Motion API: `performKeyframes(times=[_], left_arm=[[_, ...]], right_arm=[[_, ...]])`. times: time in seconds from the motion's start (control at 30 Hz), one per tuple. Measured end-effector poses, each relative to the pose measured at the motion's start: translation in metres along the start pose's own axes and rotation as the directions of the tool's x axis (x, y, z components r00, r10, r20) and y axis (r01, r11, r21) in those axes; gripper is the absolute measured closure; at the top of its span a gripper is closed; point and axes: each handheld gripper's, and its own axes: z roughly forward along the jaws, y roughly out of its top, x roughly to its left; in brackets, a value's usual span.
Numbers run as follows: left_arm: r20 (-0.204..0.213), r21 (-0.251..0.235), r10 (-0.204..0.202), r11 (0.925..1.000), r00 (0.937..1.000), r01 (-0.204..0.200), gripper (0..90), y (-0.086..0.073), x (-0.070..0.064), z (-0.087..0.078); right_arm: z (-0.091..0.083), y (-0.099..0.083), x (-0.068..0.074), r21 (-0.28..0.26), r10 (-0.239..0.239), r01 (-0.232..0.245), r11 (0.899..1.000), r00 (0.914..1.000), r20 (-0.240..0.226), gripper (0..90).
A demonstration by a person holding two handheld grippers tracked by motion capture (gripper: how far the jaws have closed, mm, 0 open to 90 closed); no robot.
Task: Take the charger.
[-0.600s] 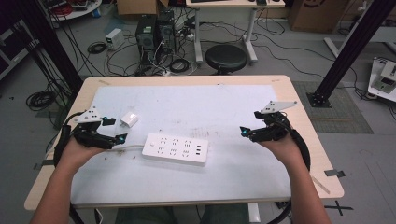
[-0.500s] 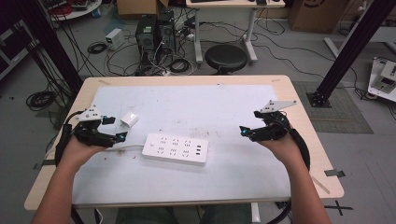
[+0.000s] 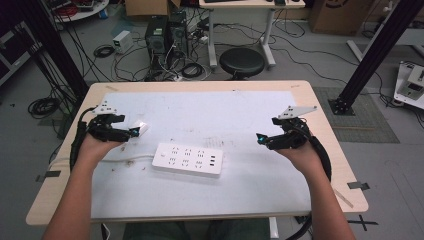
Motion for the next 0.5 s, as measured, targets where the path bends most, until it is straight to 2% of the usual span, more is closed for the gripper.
performKeyframes(times=[0.03, 0.07, 0.1, 0.27, 0.33, 0.5], left_arm=[[-0.012, 0.022, -0.006, 0.9997, 0.9999, 0.006, 17.3, -0.001, 0.003, 0.006], [-0.012, 0.022, -0.006, 0.9997, 0.9999, 0.006, 17.3, -0.001, 0.003, 0.006], [-0.022, 0.038, -0.012, 0.9992, 0.9997, 0.013, 17.3, -0.001, 0.007, 0.016], [-0.021, 0.066, -0.031, 0.9973, 0.9993, 0.032, 17.3, -0.005, 0.016, 0.04], [-0.026, 0.084, -0.026, 0.9961, 0.9993, 0.028, 17.3, -0.008, 0.019, 0.047], [-0.03, 0.112, -0.045, 0.9925, 0.9986, 0.048, 17.3, -0.015, 0.023, 0.058]], right_arm=[[0.0, 0.0, 0.001, 0.0, 0.002, -0.002, 1.0, 1.0, 0.002, 16.6], [0.0, 0.0, 0.001, 0.0, 0.002, -0.002, 1.0, 1.0, 0.002, 16.6], [0.001, -0.001, 0.002, -0.002, 0.001, -0.001, 1.0, 1.0, 0.004, 16.6], [0.008, -0.008, 0.009, 0.001, -0.009, 0.009, 1.0, 0.9999, 0.013, 16.6], [0.01, -0.01, 0.012, 0.006, -0.003, 0.003, 1.0, 1.0, 0.009, 16.7], [0.014, -0.011, 0.014, 0.017, -0.006, 0.006, 1.0, 0.9999, 0.012, 16.7]])
